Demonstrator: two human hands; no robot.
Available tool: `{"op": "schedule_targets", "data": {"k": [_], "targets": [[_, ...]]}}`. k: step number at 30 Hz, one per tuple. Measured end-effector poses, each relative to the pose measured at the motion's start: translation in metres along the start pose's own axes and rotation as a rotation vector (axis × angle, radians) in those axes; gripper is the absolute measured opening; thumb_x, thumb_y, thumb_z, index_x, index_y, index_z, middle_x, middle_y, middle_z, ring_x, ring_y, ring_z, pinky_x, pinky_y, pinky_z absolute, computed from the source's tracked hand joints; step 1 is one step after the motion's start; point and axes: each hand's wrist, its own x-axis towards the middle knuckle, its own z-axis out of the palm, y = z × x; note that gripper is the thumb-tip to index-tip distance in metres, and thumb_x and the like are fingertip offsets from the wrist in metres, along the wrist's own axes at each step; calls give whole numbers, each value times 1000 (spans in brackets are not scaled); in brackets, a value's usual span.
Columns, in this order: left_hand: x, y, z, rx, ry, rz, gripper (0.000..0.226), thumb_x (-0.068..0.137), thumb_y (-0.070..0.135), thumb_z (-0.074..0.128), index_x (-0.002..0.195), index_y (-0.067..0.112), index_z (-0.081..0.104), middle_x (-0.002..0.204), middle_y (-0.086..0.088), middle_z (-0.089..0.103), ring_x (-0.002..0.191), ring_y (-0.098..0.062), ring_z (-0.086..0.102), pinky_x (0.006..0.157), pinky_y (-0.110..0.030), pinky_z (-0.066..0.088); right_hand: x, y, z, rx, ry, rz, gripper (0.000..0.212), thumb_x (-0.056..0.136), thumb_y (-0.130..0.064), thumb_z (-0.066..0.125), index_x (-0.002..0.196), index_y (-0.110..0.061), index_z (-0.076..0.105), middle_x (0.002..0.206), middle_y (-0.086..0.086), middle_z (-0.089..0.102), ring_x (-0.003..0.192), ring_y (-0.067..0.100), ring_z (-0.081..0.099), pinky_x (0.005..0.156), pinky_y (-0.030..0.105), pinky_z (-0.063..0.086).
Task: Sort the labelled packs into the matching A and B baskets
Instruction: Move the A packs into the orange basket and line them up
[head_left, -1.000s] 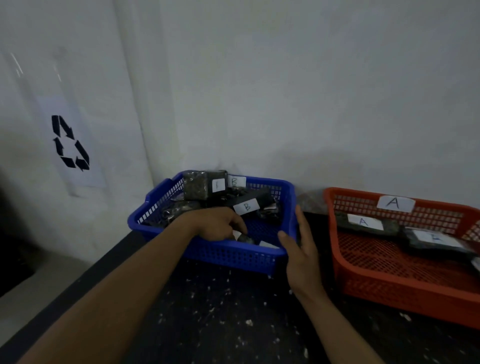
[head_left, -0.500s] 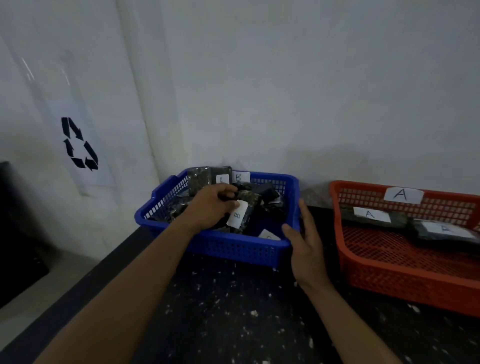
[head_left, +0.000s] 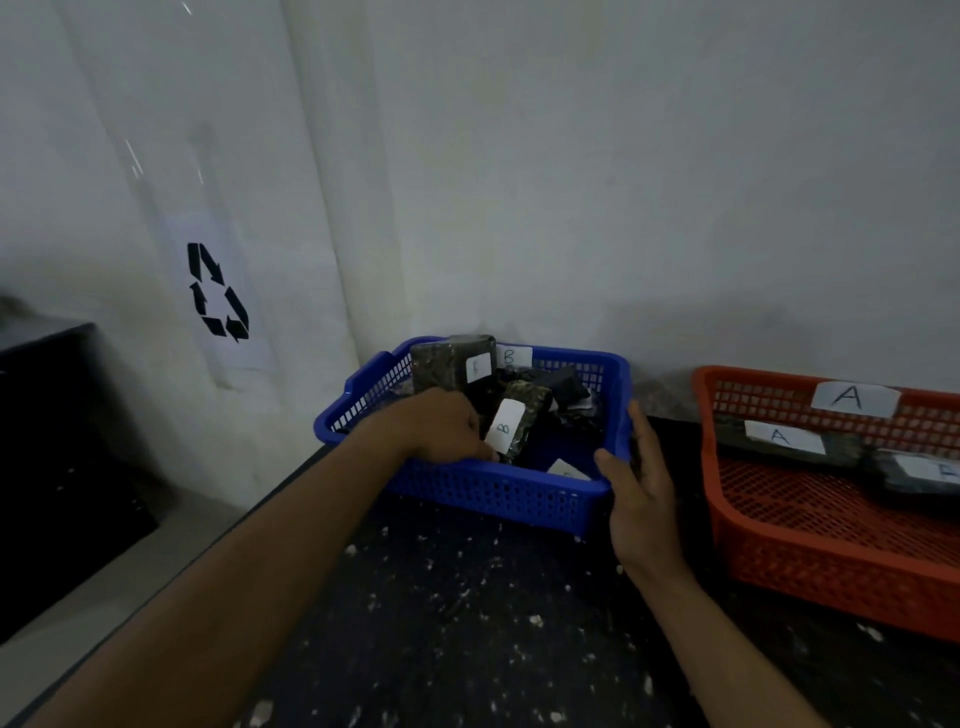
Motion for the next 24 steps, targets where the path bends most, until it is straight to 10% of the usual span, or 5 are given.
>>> {"op": "schedule_targets", "data": {"k": [5,9,12,17,24], "targets": [[9,5,6,-101,-146,-2,28,95,38,52,99,13,65,90,2,59,79,-13,52,68,-27,41,1,0,-2,21,-6,8,60,92,-16,57,139,-48,38,135,-25,44,108,-10,56,77,6,46],[3,-9,14,-650,65,70,39,92,54,49,89,20,68,102,-7,69,97,-25,64,92,-40,47,2,0,-2,16,-13,18,60,93,-16,56,140,-49,37,139,-19,44,111,-8,55,79,9,48],[1,-9,14,-1030,190,67,47,93,56,45,86,20,74,87,-12,75,79,-24,72,74,-32,56,1,-1,-2,1,-8,9,60,93,-15,56,141,-45,37,136,-18,47,110,-4,58,79,10,49],[1,-27,13,-1457,254,138,44,96,33,41,115,5,68,115,-19,68,106,-32,64,95,-44,49,2,-3,-2,-10,-3,11,60,93,-14,56,143,-42,37,130,-26,47,107,-9,56,77,7,47],[-5,-40,16,-1671,396,212,19,85,21,65,99,7,64,94,-10,73,89,-26,70,72,-39,58,0,-4,-1,-7,-6,30,60,94,-15,55,141,-47,37,132,-25,46,109,-8,56,77,10,49]]}}
